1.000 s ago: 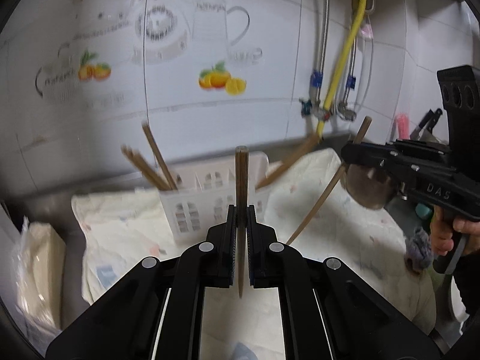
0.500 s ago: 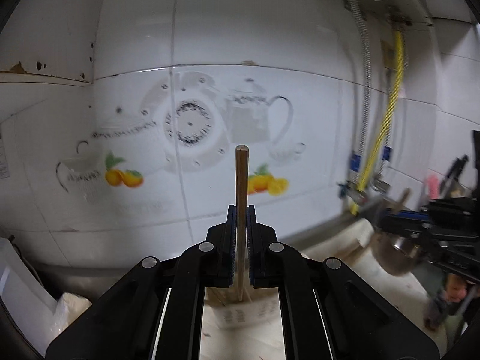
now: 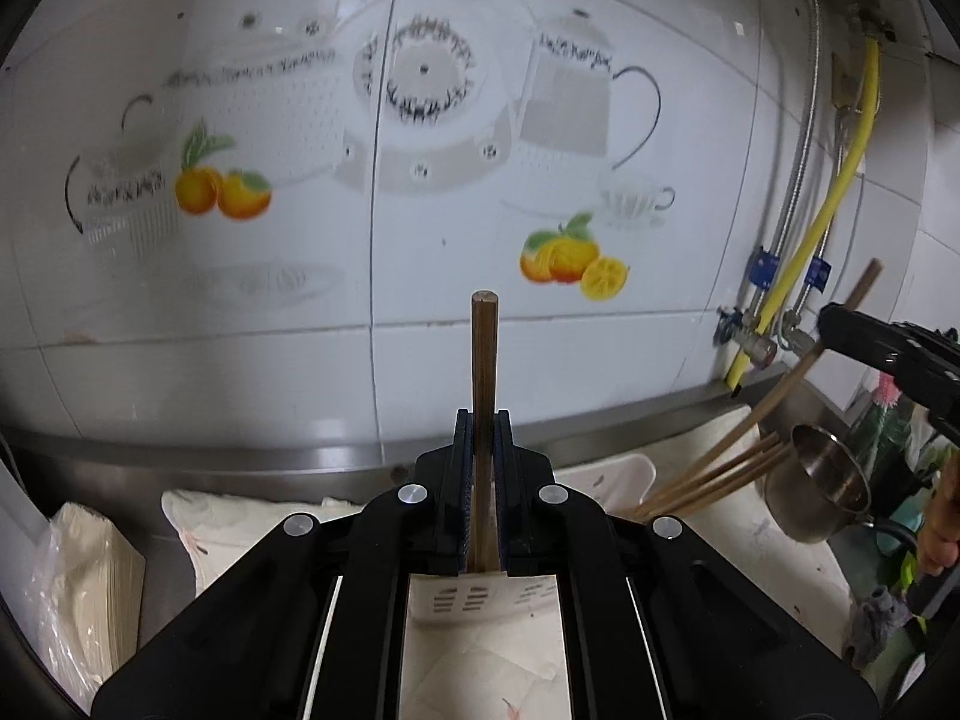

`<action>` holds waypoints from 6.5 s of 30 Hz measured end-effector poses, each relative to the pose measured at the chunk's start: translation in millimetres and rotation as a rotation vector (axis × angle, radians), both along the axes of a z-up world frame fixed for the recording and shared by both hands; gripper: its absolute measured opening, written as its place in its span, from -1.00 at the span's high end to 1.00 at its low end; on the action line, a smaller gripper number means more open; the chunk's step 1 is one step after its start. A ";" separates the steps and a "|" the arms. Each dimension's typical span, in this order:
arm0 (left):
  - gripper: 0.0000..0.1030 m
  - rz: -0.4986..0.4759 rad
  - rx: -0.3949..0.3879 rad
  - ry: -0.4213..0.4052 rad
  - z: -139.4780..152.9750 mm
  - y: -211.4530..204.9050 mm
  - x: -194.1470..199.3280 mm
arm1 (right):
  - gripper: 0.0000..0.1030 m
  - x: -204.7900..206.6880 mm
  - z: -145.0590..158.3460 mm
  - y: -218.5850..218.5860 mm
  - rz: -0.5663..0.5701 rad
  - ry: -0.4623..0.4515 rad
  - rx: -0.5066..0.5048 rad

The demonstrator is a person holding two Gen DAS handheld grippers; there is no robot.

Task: Organize utensils

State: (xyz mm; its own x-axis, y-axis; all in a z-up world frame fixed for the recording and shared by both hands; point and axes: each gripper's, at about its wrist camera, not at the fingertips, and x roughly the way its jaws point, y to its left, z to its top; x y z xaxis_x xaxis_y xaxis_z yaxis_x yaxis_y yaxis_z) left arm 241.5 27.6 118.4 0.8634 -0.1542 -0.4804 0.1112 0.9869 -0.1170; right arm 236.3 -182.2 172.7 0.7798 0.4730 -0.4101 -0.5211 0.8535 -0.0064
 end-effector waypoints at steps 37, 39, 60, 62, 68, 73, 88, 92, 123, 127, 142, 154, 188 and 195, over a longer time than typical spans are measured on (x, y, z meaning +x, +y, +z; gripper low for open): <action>0.10 -0.012 0.035 0.014 -4.8 -8.3 -16.5 | 0.77 28.0 -62.0 5.0 -0.011 0.153 -0.031; 0.00 -0.008 0.043 0.005 -2.8 -9.6 -21.1 | 0.65 25.3 -59.5 3.6 -0.013 0.145 -0.030; -0.77 0.028 0.076 -0.054 0.2 -13.9 -82.8 | -0.10 -30.3 -42.1 -14.6 -0.033 0.059 -0.028; -0.83 0.033 0.085 -0.061 0.4 -14.5 -88.2 | -0.18 -36.1 -41.7 -15.3 -0.036 0.049 -0.033; -0.90 0.036 0.101 -0.071 -0.6 -15.4 -98.4 | -0.34 -49.7 -44.0 -15.4 -0.042 0.030 -0.053; -0.90 0.037 0.111 -0.071 -3.7 -17.8 -106.7 | -0.45 -57.2 -46.0 -18.4 -0.050 0.025 -0.056; -0.90 0.047 0.103 -0.078 -16.2 -17.5 -131.0 | -0.67 -79.1 -55.8 -26.0 -0.070 0.017 -0.060; -0.90 0.050 0.109 -0.083 -19.8 -18.5 -137.6 | -0.68 -84.1 -59.8 -27.8 -0.072 0.028 -0.054; -0.90 0.103 0.108 -0.004 -64.5 -12.2 -175.5 | -0.80 -115.9 -110.0 -41.1 -0.158 0.080 -0.009; -0.90 0.109 0.110 -0.003 -68.1 -15.7 -179.2 | -0.80 -119.9 -114.8 -43.7 -0.167 0.091 0.006; -0.90 0.116 0.099 0.009 -78.1 -22.7 -188.6 | -0.82 -139.6 -132.4 -44.6 -0.191 0.116 0.026; -0.90 0.150 0.086 0.019 -82.7 -13.5 -192.6 | -0.83 -144.2 -131.9 -41.2 -0.201 0.101 0.000; -0.90 0.164 0.081 0.033 -86.0 -12.4 -195.0 | -0.84 -145.6 -138.1 -33.8 -0.187 0.118 -0.007; -0.90 0.163 0.081 0.033 -86.3 -13.1 -196.3 | -0.84 -146.9 -139.0 -32.4 -0.186 0.118 -0.007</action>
